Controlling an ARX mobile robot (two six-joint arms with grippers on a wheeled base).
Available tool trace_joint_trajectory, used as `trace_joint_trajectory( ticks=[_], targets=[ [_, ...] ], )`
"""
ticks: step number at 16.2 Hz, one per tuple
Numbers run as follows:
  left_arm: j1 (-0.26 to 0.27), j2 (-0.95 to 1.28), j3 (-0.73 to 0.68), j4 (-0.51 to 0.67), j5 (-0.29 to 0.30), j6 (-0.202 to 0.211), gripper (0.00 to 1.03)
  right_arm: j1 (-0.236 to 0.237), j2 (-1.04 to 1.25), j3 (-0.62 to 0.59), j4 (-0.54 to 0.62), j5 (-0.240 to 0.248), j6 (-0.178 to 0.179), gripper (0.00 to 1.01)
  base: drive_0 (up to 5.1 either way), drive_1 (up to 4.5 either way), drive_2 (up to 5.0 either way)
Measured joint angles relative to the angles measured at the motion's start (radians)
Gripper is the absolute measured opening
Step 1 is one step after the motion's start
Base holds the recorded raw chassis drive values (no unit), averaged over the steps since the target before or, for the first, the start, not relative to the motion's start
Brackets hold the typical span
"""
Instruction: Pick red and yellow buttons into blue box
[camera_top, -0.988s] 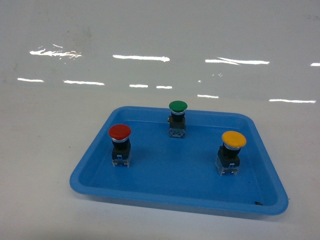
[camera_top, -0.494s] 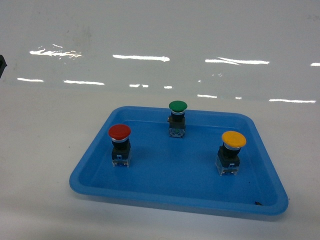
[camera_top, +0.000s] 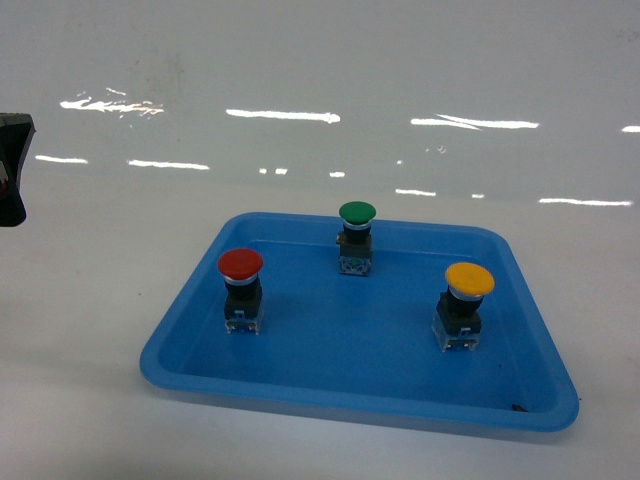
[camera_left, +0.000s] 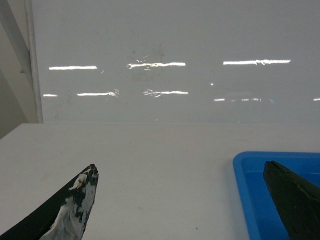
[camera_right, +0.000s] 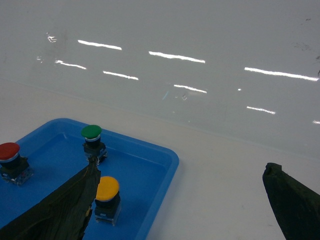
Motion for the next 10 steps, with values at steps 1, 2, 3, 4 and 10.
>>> trace_joint_trajectory(
  ticks=[1, 2, 3, 4, 10],
  targets=[
    [0.0, -0.002, 0.0, 0.002, 0.0, 0.002, 0.98, 0.0, 0.0, 0.0, 0.002, 0.0, 0.0, 0.98, 0.0, 0.0, 0.0],
    [0.0, -0.002, 0.0, 0.002, 0.0, 0.003, 0.98, 0.0, -0.001, 0.0, 0.004, 0.0, 0.0, 0.98, 0.0, 0.0, 0.0],
    [0.0, -0.002, 0.0, 0.001, 0.0, 0.003, 0.98, 0.0, -0.001, 0.0, 0.003, 0.0, 0.0, 0.98, 0.0, 0.0, 0.0],
    [0.0, -0.002, 0.0, 0.001, 0.0, 0.003, 0.98, 0.0, 0.0, 0.0, 0.006, 0.0, 0.0, 0.98, 0.0, 0.0, 0.0],
    [0.0, -0.002, 0.0, 0.001, 0.0, 0.003, 0.98, 0.004, 0.263, 0.082, 0.096, -0.09, 0.008, 0.98, 0.0, 0.0, 0.0]
  ],
)
